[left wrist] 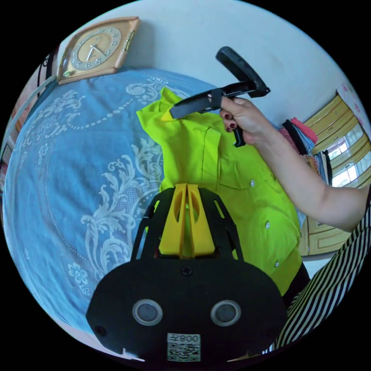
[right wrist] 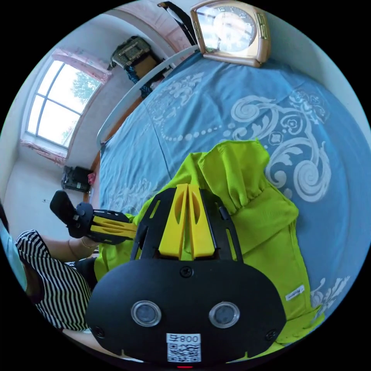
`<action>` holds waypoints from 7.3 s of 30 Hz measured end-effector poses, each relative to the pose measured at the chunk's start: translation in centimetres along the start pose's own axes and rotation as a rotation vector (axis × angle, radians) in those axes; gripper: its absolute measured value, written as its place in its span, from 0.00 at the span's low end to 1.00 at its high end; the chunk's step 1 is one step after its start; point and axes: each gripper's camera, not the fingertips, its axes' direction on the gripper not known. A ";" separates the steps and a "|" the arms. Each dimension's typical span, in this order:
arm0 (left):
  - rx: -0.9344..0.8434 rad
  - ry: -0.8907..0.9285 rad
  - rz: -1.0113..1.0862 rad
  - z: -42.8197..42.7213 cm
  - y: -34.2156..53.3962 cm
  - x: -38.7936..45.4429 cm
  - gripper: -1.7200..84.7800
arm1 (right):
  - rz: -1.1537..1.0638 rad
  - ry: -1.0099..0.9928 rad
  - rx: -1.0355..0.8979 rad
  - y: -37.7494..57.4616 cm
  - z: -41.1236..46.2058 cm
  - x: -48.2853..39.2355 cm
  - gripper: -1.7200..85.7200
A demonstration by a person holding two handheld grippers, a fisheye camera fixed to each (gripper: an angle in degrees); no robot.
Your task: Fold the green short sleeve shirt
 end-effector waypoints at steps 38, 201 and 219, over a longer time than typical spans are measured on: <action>0.064 -0.045 0.121 1.1 -2.2 6.7 0.02 | 0.646 0.234 0.441 59.2 8.2 2.9 0.02; 0.051 0.710 -0.434 -19.5 6.2 -6.4 0.05 | 0.818 -0.446 0.645 102.7 10.2 22.1 0.03; 0.168 0.659 -0.403 -10.9 -2.6 -4.4 0.12 | 0.814 -0.225 0.792 91.1 0.7 22.6 0.10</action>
